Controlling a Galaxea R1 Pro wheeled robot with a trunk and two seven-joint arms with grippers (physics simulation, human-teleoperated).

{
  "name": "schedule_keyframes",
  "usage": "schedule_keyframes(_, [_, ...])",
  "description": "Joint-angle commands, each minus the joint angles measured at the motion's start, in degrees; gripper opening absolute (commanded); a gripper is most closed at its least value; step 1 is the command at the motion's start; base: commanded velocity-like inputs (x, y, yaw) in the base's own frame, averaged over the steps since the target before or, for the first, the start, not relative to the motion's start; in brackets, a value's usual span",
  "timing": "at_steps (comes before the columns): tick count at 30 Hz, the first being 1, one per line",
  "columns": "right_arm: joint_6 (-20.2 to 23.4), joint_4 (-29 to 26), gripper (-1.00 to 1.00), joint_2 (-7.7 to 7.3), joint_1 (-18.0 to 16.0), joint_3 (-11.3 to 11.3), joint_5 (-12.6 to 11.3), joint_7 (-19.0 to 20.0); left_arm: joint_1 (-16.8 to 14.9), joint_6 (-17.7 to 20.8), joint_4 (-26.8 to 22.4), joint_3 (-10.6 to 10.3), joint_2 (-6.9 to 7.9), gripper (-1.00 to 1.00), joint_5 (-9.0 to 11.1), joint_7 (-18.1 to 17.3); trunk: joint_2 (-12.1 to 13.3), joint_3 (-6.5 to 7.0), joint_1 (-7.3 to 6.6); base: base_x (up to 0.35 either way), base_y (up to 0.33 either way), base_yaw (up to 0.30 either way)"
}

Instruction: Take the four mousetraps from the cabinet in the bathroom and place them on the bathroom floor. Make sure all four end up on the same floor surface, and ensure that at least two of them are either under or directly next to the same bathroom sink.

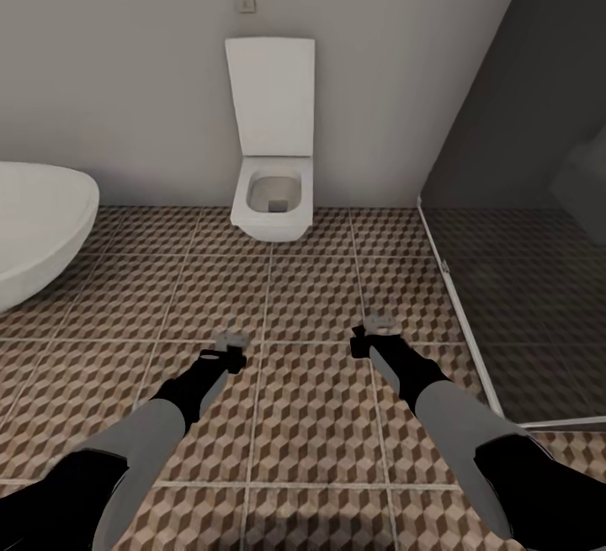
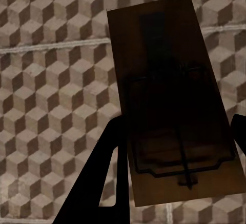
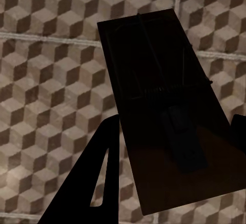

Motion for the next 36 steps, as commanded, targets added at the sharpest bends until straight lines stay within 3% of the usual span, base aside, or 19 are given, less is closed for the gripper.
schedule_keyframes(1, [0.2, -0.1, -1.00, -0.04, 0.0, 0.5, -0.7, -0.5, 0.0, 0.3, -0.1, -0.5, 0.03, -1.00, 0.3, 0.4, -0.4, -0.31, 0.22, 0.000, 0.000, 0.000])
schedule_keyframes(36, [-3.8, 2.6, -1.00, 0.15, 0.0, 0.6, -0.7, -0.5, 0.0, 0.3, 0.3, -0.6, -0.07, -1.00, 0.2, 0.4, -14.5, -9.83, 7.91, 0.000, 0.000, 0.000])
